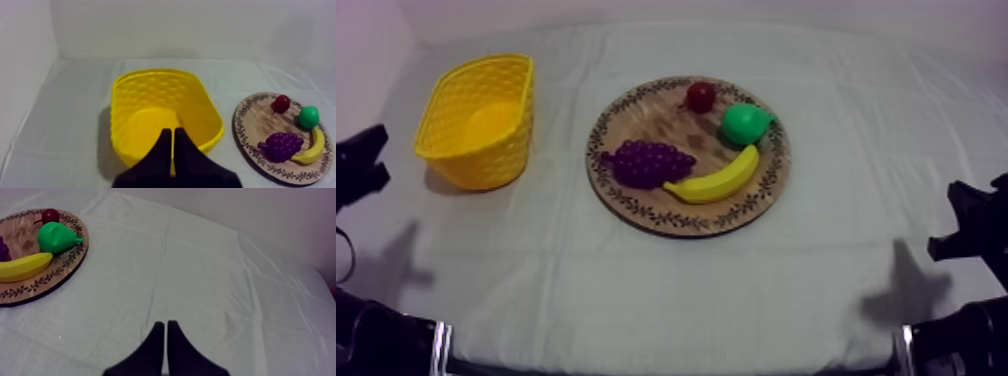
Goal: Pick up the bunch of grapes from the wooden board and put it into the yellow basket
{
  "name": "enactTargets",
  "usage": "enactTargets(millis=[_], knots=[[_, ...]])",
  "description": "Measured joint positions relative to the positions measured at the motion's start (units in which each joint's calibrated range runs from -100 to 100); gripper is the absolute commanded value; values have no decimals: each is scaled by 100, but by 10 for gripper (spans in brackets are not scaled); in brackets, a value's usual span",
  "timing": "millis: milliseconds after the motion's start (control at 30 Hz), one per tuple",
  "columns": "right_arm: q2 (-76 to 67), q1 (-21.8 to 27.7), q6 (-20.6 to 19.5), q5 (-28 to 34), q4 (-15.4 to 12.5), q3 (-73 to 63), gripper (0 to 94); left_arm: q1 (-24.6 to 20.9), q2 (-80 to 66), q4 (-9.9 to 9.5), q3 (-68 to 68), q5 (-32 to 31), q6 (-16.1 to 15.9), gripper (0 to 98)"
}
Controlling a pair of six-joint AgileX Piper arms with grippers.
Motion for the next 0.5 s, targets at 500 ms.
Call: enactTargets(millis=[500], knots=[[0, 0, -32, 0, 0, 0, 3, 324, 2349, -55, -2682, -149, -181, 0]])
